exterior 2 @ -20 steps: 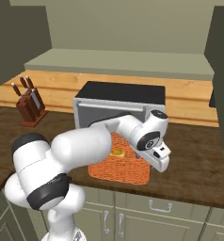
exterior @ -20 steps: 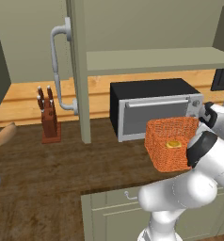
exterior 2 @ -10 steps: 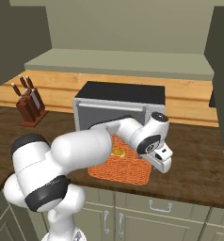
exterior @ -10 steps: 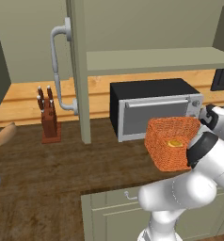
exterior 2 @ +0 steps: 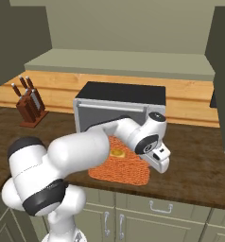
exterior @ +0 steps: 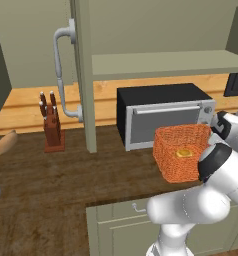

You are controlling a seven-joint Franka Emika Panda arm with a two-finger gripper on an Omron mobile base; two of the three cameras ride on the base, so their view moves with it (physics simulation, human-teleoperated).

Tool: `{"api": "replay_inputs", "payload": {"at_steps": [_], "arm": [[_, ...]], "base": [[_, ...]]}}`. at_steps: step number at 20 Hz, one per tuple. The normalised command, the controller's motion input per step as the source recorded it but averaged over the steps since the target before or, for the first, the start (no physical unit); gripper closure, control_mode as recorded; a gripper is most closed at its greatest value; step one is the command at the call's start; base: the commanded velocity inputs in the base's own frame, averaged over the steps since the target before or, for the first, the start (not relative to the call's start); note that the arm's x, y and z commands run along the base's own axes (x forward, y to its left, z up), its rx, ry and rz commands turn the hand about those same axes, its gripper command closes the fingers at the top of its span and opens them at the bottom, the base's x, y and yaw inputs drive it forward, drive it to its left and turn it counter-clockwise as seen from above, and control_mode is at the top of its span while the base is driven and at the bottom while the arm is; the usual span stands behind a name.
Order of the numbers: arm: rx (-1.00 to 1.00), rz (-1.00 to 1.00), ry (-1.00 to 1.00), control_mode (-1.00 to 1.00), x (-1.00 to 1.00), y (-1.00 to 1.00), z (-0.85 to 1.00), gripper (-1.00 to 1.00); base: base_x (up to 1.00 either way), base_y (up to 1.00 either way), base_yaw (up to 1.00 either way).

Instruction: Open the cabinet, pick up the bread from the cabinet and place it in the basket. Then move the basket to the dining counter.

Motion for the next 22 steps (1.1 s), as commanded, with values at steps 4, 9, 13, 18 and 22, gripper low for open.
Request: {"api": "replay_inputs", "payload": {"at_steps": [4, 9, 13, 18, 22], "arm": [[0.00, 0.00, 0.00, -1.00, 0.00, 0.11, 0.00, 1.00], [0.00, 0.00, -0.01, -1.00, -0.10, 0.26, 0.11, 1.00], [0.10, -0.01, -0.11, -1.00, -0.35, 0.08, 0.52, 1.00], [0.12, 0.00, -0.15, -1.00, -0.30, 0.08, 0.64, 1.00], [0.02, 0.00, 0.00, -1.00, -0.14, 0.26, 0.60, 1.00]], "base": [[0.00, 0.00, 0.00], [0.00, 0.00, 0.00], [0.00, 0.00, 0.00], [0.00, 0.00, 0.00], [0.00, 0.00, 0.00]]}}
